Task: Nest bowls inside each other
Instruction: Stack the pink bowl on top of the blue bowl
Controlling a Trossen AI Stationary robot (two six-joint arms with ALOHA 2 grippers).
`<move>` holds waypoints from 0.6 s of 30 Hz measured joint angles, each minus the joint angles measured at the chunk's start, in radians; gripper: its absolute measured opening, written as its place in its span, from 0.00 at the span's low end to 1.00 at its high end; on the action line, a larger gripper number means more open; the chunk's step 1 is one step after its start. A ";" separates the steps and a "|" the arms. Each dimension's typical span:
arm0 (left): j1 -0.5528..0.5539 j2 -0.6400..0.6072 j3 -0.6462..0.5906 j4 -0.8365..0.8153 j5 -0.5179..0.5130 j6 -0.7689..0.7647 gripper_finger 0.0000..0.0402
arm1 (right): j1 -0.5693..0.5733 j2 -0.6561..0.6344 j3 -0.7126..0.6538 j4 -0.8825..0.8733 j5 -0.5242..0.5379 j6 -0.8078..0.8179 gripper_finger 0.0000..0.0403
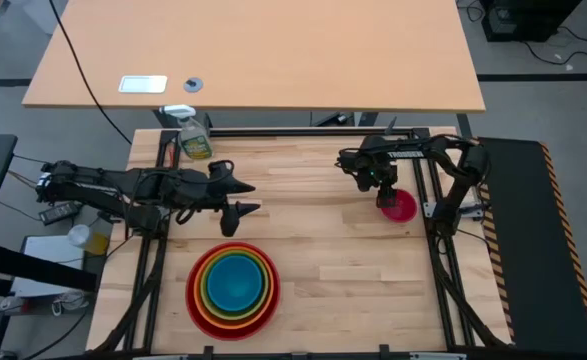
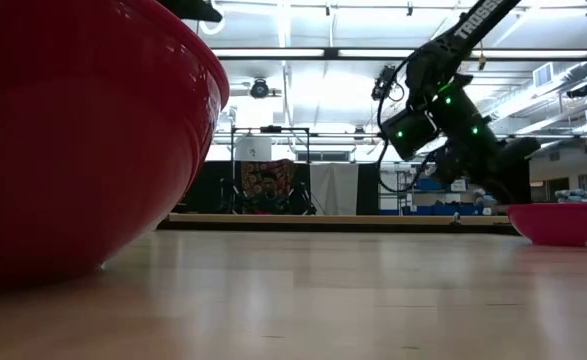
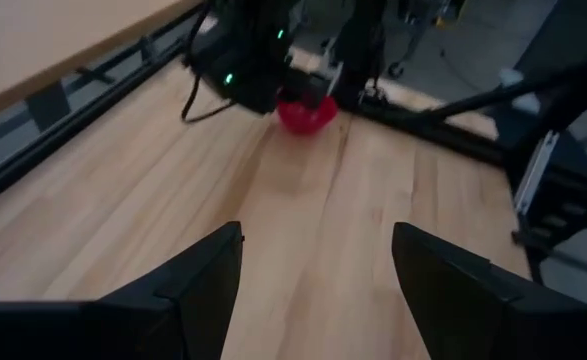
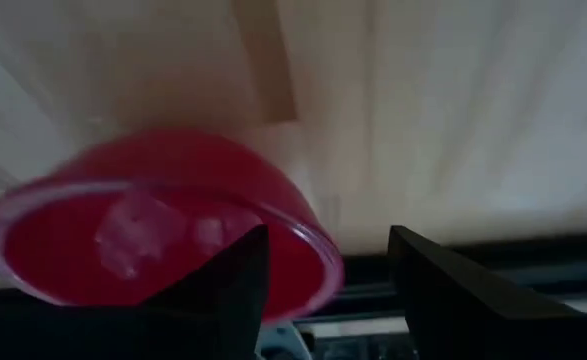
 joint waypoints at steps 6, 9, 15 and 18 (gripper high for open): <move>0.002 -0.031 0.000 -0.045 -0.002 -0.001 0.65 | -0.002 0.063 -0.002 0.031 -0.038 -0.025 0.46; 0.007 -0.052 0.000 -0.074 -0.002 0.002 0.65 | -0.001 0.085 -0.002 0.039 -0.047 -0.024 0.38; 0.011 -0.087 0.000 -0.082 -0.006 0.007 0.65 | 0.005 0.078 -0.002 0.044 -0.098 -0.014 0.14; 0.016 -0.098 0.000 -0.088 -0.013 0.012 0.65 | 0.006 0.076 -0.002 0.014 -0.137 -0.019 0.05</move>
